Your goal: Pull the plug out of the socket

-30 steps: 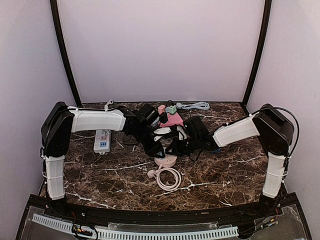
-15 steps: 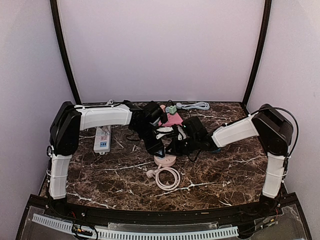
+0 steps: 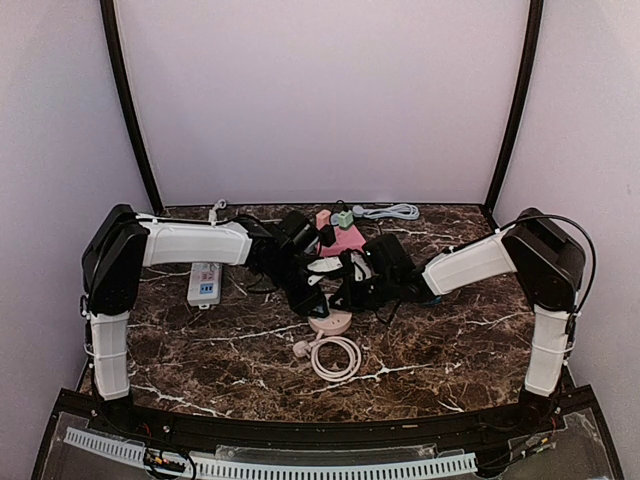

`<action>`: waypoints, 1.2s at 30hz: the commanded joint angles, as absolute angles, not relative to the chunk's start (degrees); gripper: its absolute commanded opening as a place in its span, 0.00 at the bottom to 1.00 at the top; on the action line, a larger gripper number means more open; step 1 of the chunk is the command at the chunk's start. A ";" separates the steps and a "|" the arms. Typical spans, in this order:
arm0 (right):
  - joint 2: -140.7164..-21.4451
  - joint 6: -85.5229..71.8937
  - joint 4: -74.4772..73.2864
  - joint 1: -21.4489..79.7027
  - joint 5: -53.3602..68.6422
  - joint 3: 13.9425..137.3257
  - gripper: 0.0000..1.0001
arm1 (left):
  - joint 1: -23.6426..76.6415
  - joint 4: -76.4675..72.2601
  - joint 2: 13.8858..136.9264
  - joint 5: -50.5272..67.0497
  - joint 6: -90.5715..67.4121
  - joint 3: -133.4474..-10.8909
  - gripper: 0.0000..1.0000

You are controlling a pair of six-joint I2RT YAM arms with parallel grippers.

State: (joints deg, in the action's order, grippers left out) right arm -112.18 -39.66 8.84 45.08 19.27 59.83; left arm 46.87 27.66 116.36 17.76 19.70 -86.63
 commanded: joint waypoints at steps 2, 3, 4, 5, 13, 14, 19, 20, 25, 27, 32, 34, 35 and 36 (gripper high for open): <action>-119.29 -38.06 -12.31 45.63 11.80 55.18 0.00 | 47.41 21.35 108.70 21.42 16.17 -87.28 0.18; -119.35 -37.95 -12.50 45.62 11.57 55.24 0.00 | 47.35 23.16 108.89 22.32 16.30 -87.85 0.18; -119.31 -37.81 -12.75 45.68 11.13 55.28 0.00 | 46.99 24.28 109.44 23.07 16.37 -89.29 0.19; -119.26 -37.67 -12.94 45.71 10.82 55.36 0.00 | 46.74 26.28 109.79 24.62 16.53 -90.04 0.19; -119.51 -37.14 -12.90 45.73 11.52 55.54 0.00 | 45.98 32.12 112.98 24.26 18.59 -96.00 0.18; -119.54 -37.14 -12.86 45.77 11.66 55.62 0.00 | 46.19 32.06 112.97 23.47 18.66 -95.99 0.18; -119.92 -37.09 -12.92 45.71 11.85 55.92 0.00 | 49.56 28.16 112.17 14.36 18.90 -93.32 0.18; -119.94 -37.02 -12.92 45.72 11.85 55.98 0.00 | 49.92 27.04 111.98 13.54 18.61 -92.84 0.18; -120.05 -36.75 -13.09 45.78 11.30 55.81 0.00 | 51.35 27.70 112.13 11.78 18.56 -92.94 0.18; -119.97 -36.56 -13.11 45.81 11.16 55.71 0.00 | 50.88 29.32 112.28 12.89 18.54 -94.02 0.18; -118.66 -36.70 -12.58 45.79 11.28 55.19 0.00 | 48.66 33.06 112.36 15.32 17.71 -96.41 0.19; -117.47 -36.74 -12.48 45.79 11.35 55.27 0.00 | 47.49 33.31 111.88 15.58 16.57 -96.38 0.19; -116.69 -36.74 -12.56 45.71 11.46 55.38 0.00 | 47.08 33.03 111.62 15.89 15.72 -96.18 0.19; -115.95 -36.80 -12.55 45.66 11.66 55.54 0.00 | 46.38 32.60 110.81 16.08 15.29 -95.46 0.19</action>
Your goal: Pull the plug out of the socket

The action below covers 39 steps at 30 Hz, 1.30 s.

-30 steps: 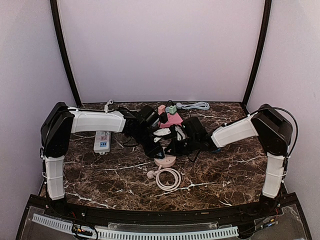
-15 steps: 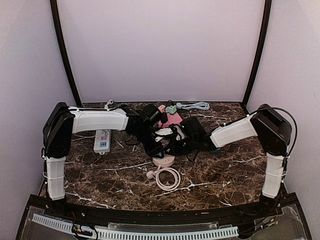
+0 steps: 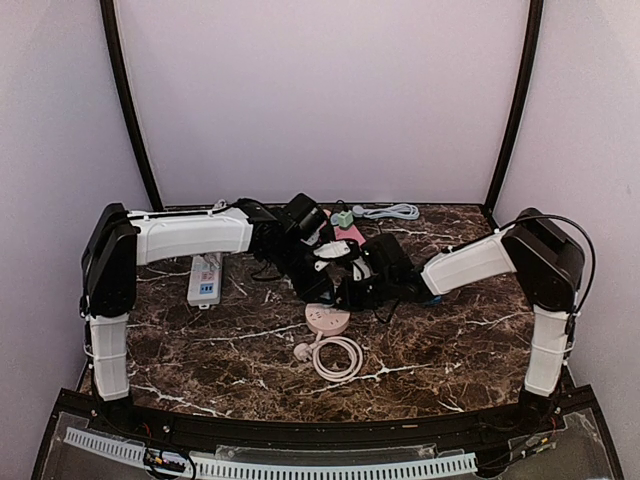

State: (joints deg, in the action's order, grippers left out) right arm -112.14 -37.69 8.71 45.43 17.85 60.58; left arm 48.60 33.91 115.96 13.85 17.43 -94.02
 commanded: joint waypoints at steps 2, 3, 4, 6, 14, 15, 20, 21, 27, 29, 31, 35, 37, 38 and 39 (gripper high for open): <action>-113.83 -36.95 -12.44 45.47 12.34 56.05 0.00 | 45.64 30.17 109.26 17.02 13.61 -93.56 0.19; -112.49 -37.00 -12.51 45.33 12.41 56.32 0.00 | 45.50 28.11 108.64 17.86 12.35 -92.10 0.19; -111.05 -37.08 -12.75 45.21 12.31 56.67 0.00 | 45.12 26.89 107.56 18.29 11.58 -91.40 0.19; -108.04 -37.07 -13.06 44.91 11.61 56.98 0.04 | 44.54 24.56 106.35 19.27 8.87 -90.20 0.20; -96.47 -36.24 -14.03 41.90 7.46 55.02 0.28 | 44.11 18.91 106.11 17.81 -7.01 -88.64 0.21; -95.49 -35.91 -13.87 41.40 7.18 54.48 0.31 | 44.03 18.97 106.22 16.51 -8.86 -88.43 0.21; -91.80 -34.48 -13.30 40.74 5.01 53.11 0.36 | 42.51 19.50 103.60 10.53 -22.80 -83.66 0.21; -91.36 -34.34 -13.19 40.70 4.77 52.98 0.37 | 42.29 19.16 102.19 10.36 -23.84 -81.47 0.21; -89.96 -34.57 -13.68 39.59 1.19 52.73 0.41 | 41.65 12.35 102.22 19.33 -31.90 -77.66 0.24; -88.65 -35.80 -14.93 38.39 -1.54 52.46 0.42 | 41.79 8.97 105.43 23.56 -35.89 -78.91 0.25; -86.59 -36.63 -15.45 36.85 -3.31 51.68 0.45 | 42.43 6.54 109.34 26.91 -38.90 -81.87 0.25; -80.48 -37.89 -16.19 34.27 -6.93 49.00 0.49 | 45.04 5.67 117.39 28.41 -42.45 -90.54 0.27; -77.79 -38.25 -16.72 33.31 -8.22 48.18 0.51 | 46.14 5.54 121.24 28.56 -43.70 -94.65 0.27; -76.65 -38.30 -16.98 32.93 -8.71 47.85 0.52 | 46.73 5.50 123.61 28.47 -44.04 -97.20 0.28; -75.48 -38.33 -17.23 32.57 -9.15 47.62 0.52 | 46.97 5.42 124.82 28.48 -44.80 -99.82 0.30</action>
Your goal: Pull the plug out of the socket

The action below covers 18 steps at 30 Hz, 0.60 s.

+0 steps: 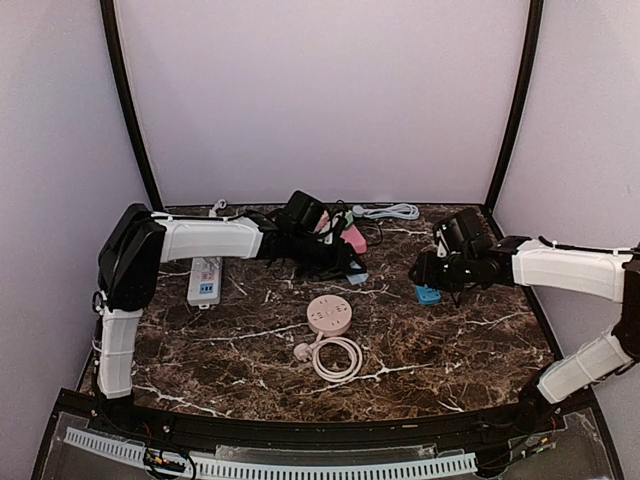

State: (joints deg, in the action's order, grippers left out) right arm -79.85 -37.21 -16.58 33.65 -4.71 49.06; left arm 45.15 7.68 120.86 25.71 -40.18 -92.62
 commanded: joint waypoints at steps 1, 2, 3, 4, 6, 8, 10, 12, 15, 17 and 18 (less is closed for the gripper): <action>-74.52 -38.37 -17.48 32.41 -9.48 47.56 0.53 | 47.51 5.30 127.05 28.70 -45.17 -101.06 0.30; -73.80 -38.14 -17.61 32.25 -9.56 47.47 0.53 | 47.79 5.15 129.21 29.08 -45.88 -103.55 0.32; -73.32 -37.95 -17.85 32.19 -9.60 47.46 0.54 | 48.38 5.12 130.35 29.13 -46.10 -104.82 0.33; -73.06 -37.79 -18.11 32.17 -9.58 47.58 0.54 | 48.94 5.24 132.36 29.17 -46.59 -107.33 0.35; -72.91 -37.71 -18.72 32.15 -9.57 47.78 0.54 | 49.48 5.44 135.46 29.18 -47.76 -110.81 0.38; -72.84 -37.62 -18.91 32.17 -9.35 47.73 0.54 | 49.83 5.31 137.83 29.40 -49.51 -113.39 0.40; -72.66 -37.67 -19.11 32.15 -9.15 47.56 0.54 | 50.13 5.23 139.58 29.24 -51.28 -114.98 0.42; -72.43 -37.83 -19.12 32.17 -8.84 47.27 0.54 | 50.32 5.44 140.67 28.76 -52.18 -116.00 0.45; -72.13 -37.80 -19.24 32.17 -8.83 47.03 0.54 | 50.49 6.17 141.76 28.46 -52.61 -117.27 0.49; -72.16 -37.59 -19.23 32.17 -8.75 46.94 0.54 | 50.63 6.91 142.39 28.50 -52.60 -118.20 0.52; -72.21 -37.54 -19.31 32.17 -8.75 46.93 0.54 | 50.69 7.19 142.74 28.40 -52.58 -118.72 0.53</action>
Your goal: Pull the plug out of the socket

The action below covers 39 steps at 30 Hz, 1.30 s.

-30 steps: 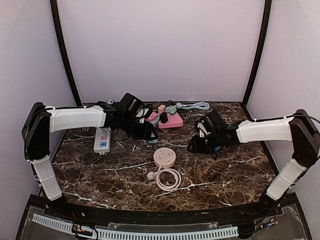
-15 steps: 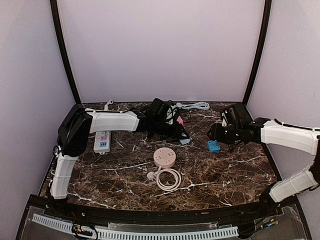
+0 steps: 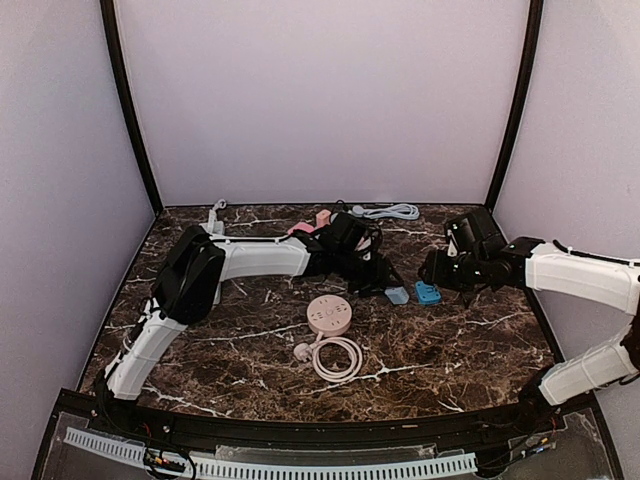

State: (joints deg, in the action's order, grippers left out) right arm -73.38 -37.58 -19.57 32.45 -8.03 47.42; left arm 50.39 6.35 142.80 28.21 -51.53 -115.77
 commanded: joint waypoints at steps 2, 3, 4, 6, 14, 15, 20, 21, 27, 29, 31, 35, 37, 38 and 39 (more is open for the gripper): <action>-72.25 -37.52 -19.33 32.17 -8.65 46.86 0.55 | 50.79 7.81 142.89 28.08 -52.31 -118.97 0.55; -72.28 -37.46 -19.34 32.15 -8.50 46.85 0.54 | 50.79 8.46 142.90 27.76 -52.08 -119.06 0.57; -72.38 -37.48 -19.31 32.15 -8.52 46.77 0.55 | 50.84 8.67 142.86 27.68 -51.92 -119.08 0.57; -72.50 -37.36 -19.11 32.13 -8.29 46.68 0.55 | 50.88 9.04 142.64 27.52 -51.37 -119.09 0.59; -73.95 -35.78 -17.72 32.17 -6.95 46.93 0.57 | 50.84 12.97 138.28 24.61 -44.78 -119.54 0.60; -74.14 -35.54 -17.34 32.17 -6.51 46.93 0.58 | 50.81 14.87 136.96 23.16 -42.64 -119.73 0.60; -74.66 -35.24 -15.48 32.17 -6.38 46.81 0.62 | 49.70 22.47 132.16 14.83 -34.72 -119.62 0.61; -74.81 -35.19 -15.20 32.17 -6.41 46.91 0.63 | 49.23 24.71 130.93 13.70 -32.21 -119.62 0.61; -76.76 -34.42 -14.41 32.16 -6.01 48.25 0.71 | 45.09 33.18 129.22 6.55 -23.12 -122.81 0.60; -77.31 -34.03 -14.27 32.17 -5.57 48.74 0.72 | 43.69 34.71 129.25 4.63 -20.34 -124.04 0.60; -77.51 -33.84 -13.88 32.17 -5.03 48.87 0.74 | 42.46 35.59 129.47 3.00 -18.11 -125.12 0.60; -77.49 -33.44 -12.82 32.17 -3.24 48.86 0.76 | 39.83 35.79 130.68 3.15 -14.40 -127.26 0.60; -77.80 -33.33 -12.66 32.17 -2.20 49.03 0.76 | 38.61 35.47 131.69 4.77 -12.67 -128.56 0.60; -77.88 -33.37 -12.66 32.17 -1.79 49.16 0.76 | 38.06 34.66 132.33 5.33 -11.03 -129.19 0.60; -77.99 -33.33 -12.73 32.17 -1.58 49.26 0.76 | 37.93 34.16 132.65 6.25 -10.17 -129.42 0.59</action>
